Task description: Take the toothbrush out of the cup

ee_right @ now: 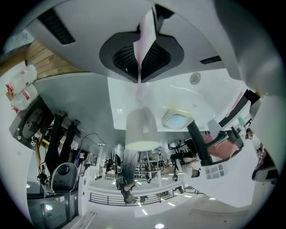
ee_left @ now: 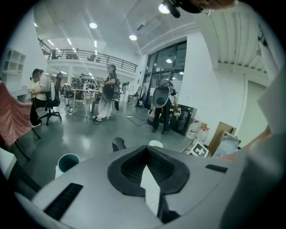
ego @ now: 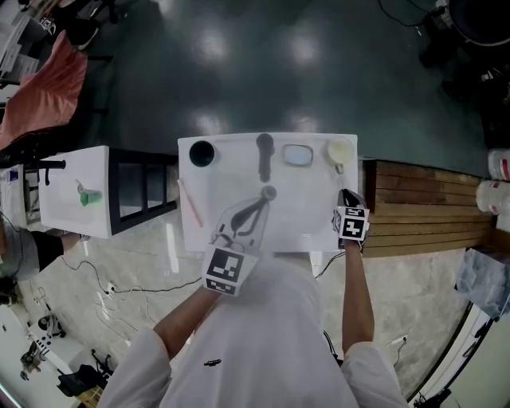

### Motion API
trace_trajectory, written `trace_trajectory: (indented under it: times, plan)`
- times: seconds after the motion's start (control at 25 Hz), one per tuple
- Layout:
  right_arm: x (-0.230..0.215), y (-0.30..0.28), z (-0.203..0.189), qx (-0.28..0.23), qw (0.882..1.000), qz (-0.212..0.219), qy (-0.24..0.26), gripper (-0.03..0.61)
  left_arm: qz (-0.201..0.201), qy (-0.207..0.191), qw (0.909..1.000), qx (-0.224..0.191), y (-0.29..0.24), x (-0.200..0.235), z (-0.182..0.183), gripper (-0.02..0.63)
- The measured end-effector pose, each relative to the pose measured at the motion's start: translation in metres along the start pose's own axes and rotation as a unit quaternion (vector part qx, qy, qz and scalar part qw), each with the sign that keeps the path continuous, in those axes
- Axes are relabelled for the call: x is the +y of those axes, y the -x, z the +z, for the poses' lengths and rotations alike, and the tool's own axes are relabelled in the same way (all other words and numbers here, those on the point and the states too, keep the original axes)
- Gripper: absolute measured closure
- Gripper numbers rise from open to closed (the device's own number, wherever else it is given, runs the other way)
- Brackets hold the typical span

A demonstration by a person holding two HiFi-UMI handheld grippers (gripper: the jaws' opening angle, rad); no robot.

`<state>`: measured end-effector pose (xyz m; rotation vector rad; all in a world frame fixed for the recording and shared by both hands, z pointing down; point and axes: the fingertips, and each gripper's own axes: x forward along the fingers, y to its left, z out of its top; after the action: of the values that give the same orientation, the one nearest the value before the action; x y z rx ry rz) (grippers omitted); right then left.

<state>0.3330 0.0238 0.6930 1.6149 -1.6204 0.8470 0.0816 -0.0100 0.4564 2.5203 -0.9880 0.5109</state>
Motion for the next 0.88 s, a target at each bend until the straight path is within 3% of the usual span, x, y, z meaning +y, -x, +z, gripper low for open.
trace_trajectory:
  times: [0.88]
  plan:
    - [0.000,0.006,0.004,-0.006,1.000,0.011,-0.002,0.525,0.005,-0.003,1.0000,-0.001,0.007,0.005,-0.004,0.611]
